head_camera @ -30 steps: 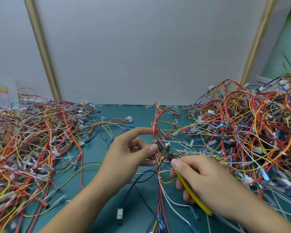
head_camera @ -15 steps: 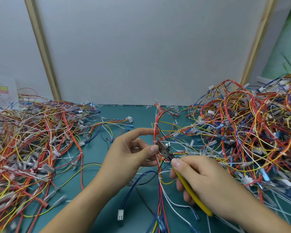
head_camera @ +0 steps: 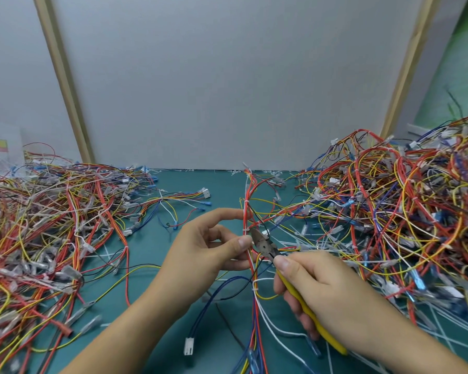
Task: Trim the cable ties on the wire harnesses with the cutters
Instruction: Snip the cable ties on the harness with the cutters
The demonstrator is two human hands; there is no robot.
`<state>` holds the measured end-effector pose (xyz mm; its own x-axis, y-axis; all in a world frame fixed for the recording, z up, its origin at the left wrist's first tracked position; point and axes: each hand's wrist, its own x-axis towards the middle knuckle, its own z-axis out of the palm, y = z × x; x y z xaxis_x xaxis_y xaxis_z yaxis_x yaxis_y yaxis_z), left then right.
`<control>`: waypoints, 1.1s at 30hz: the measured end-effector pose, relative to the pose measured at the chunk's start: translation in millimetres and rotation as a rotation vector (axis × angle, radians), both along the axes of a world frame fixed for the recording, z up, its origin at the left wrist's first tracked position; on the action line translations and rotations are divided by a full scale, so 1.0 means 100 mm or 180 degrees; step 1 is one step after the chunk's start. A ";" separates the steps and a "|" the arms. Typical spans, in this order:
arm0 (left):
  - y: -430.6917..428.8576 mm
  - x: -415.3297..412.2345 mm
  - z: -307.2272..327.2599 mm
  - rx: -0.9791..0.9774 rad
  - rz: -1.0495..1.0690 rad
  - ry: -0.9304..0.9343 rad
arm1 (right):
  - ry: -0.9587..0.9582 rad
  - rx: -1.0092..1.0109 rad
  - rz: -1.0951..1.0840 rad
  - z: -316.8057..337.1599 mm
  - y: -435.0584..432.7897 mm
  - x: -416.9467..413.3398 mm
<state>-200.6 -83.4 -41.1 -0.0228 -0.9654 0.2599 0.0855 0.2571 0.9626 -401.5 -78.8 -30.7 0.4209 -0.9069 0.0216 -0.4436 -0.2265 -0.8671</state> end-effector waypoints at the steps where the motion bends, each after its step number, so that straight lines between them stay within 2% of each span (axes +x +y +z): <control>1: 0.00 0.00 0.01 0.0009 -0.0001 0.0036 | -0.0160 0.0110 -0.0034 0.00 0.00 0.01; 5: 0.01 0.01 0.03 0.0104 0.0004 0.0139 | -0.0915 0.0233 -0.0235 0.09 0.00 0.04; 9: 0.03 0.01 0.06 0.0232 -0.0294 0.0210 | -0.1561 -0.0371 -0.0582 0.11 -0.05 0.01; 12: 0.05 -0.02 0.06 0.0204 -0.0472 0.0046 | -0.1762 -0.0725 -0.0825 0.16 -0.08 -0.05; 15: 0.06 -0.03 0.05 0.0142 -0.0582 -0.0024 | -0.1649 -0.0753 -0.0751 0.18 -0.08 -0.07; 21: 0.11 -0.05 0.05 0.0134 -0.1293 -0.0152 | -0.1384 -0.0448 -0.0385 0.13 -0.04 0.01; 26: 0.10 -0.07 0.04 0.0534 -0.1532 0.0176 | -0.0840 -0.0558 -0.0253 0.10 -0.03 0.00; 30: 0.08 -0.07 -0.01 0.0611 -0.1493 0.0159 | -0.0761 -0.0754 -0.0364 0.10 -0.03 -0.01; 33: 0.10 -0.11 0.00 0.0513 -0.1211 -0.0062 | -0.0726 -0.0852 -0.0355 0.10 -0.01 -0.02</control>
